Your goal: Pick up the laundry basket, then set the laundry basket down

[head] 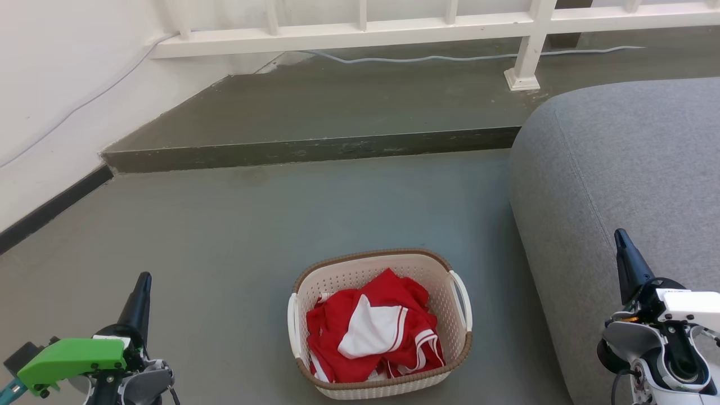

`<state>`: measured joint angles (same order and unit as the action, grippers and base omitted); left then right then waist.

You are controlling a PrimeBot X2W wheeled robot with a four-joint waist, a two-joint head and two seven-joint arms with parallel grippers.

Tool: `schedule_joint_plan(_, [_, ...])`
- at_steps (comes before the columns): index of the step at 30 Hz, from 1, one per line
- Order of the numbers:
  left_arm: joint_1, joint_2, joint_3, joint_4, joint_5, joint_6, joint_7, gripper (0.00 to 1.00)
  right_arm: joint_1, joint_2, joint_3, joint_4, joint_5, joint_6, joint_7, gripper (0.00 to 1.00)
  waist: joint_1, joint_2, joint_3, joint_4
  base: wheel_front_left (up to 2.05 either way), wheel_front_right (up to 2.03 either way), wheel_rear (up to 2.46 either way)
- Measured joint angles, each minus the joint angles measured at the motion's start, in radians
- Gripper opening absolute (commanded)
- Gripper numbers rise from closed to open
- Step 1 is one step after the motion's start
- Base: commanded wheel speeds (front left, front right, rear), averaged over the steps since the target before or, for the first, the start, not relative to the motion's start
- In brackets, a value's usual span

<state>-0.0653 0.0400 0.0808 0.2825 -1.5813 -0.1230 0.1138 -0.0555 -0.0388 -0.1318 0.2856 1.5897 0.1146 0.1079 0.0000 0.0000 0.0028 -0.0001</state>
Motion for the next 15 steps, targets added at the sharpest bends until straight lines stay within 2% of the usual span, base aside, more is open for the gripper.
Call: schedule_joint_plan(15, [0.0, -0.002, 0.007, -0.001, -0.019, 0.0, 0.0, 0.0, -0.003, 0.001, -0.004, -0.002, 0.011, 0.008, 0.0, 0.0, 0.0, 0.0, 0.0, 0.0, 0.0, 0.0, 0.0])
